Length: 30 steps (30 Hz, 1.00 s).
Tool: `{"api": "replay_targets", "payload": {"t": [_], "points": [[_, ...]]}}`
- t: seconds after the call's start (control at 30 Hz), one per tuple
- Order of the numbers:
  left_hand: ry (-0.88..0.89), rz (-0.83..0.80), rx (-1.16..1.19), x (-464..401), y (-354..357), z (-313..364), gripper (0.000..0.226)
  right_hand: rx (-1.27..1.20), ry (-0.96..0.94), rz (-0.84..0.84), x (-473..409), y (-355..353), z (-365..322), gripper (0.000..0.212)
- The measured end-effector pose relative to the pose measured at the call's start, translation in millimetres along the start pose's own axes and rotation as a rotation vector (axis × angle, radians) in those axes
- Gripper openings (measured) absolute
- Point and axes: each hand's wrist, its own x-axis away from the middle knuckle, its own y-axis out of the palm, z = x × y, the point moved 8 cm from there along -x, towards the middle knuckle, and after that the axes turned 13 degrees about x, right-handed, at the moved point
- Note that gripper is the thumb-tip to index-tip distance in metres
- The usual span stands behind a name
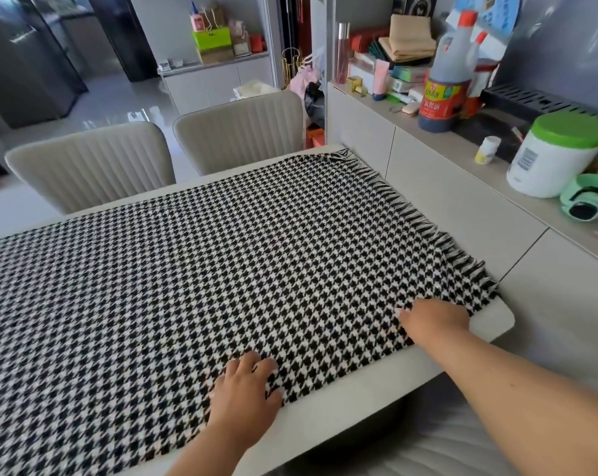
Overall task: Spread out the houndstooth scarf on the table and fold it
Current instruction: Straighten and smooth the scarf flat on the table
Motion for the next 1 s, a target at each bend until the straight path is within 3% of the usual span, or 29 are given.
{"api": "replay_targets", "payload": {"t": [0.07, 0.3, 0.53, 0.63, 0.77, 0.9, 1.0], "points": [[-0.014, 0.016, 0.011, 0, 0, 1, 0.049, -0.009, 0.005, 0.014, -3, -6, -1, 0.053], [-0.046, 0.029, 0.063, 8, -7, 0, 0.046, -0.044, 0.104, -0.249, -7, 12, -6, 0.042], [-0.133, 0.094, 0.098, 37, -35, -37, 0.046, -0.114, 0.156, -0.281, 7, 0, 9, 0.074], [-0.183, 0.094, 0.129, 53, -46, -55, 0.047, -0.022, 0.173, -0.157, 20, -26, -11, 0.082], [-0.232, 0.187, 0.186, 82, -79, -80, 0.048, -0.136, -0.119, 0.079, 70, -95, -116, 0.078], [-0.313, 0.298, 0.278, 134, -112, -124, 0.043, -0.335, -0.471, 0.284, 163, -161, -219, 0.061], [-0.362, 0.373, 0.346, 187, -132, -161, 0.039, -0.46, -0.683, 0.353, 245, -192, -277, 0.049]]}}
